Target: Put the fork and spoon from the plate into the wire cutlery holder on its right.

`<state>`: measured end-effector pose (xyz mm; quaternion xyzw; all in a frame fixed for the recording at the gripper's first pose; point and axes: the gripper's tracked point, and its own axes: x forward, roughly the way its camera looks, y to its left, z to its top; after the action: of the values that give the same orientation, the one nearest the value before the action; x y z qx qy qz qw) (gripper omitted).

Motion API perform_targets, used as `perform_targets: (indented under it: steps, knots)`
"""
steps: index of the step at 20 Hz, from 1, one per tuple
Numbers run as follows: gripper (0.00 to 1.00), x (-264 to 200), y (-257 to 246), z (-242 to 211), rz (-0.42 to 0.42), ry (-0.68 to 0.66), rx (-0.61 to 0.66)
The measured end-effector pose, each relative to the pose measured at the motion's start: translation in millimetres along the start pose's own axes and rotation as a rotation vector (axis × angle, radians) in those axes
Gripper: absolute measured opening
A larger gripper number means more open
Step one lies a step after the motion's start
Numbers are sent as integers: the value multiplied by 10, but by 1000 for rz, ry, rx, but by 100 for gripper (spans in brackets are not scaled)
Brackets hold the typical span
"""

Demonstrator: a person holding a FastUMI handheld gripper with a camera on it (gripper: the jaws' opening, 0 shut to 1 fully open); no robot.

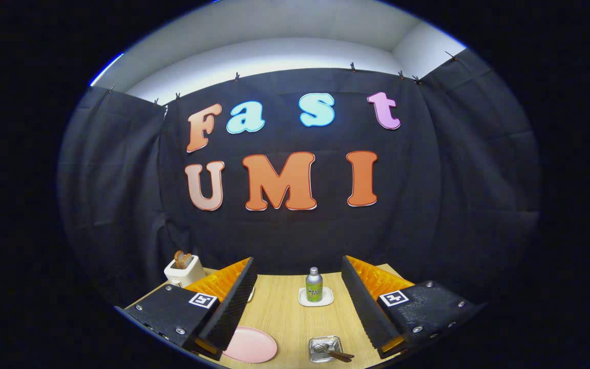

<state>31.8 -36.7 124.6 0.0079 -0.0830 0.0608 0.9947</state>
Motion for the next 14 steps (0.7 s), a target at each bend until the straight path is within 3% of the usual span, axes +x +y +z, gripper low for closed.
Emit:
perform_targets:
  steps: [7,14]
  knots:
    - [98,-99,-245,-133,-46,11,150]
    - [98,-164,-385,-184,-66,30,69]
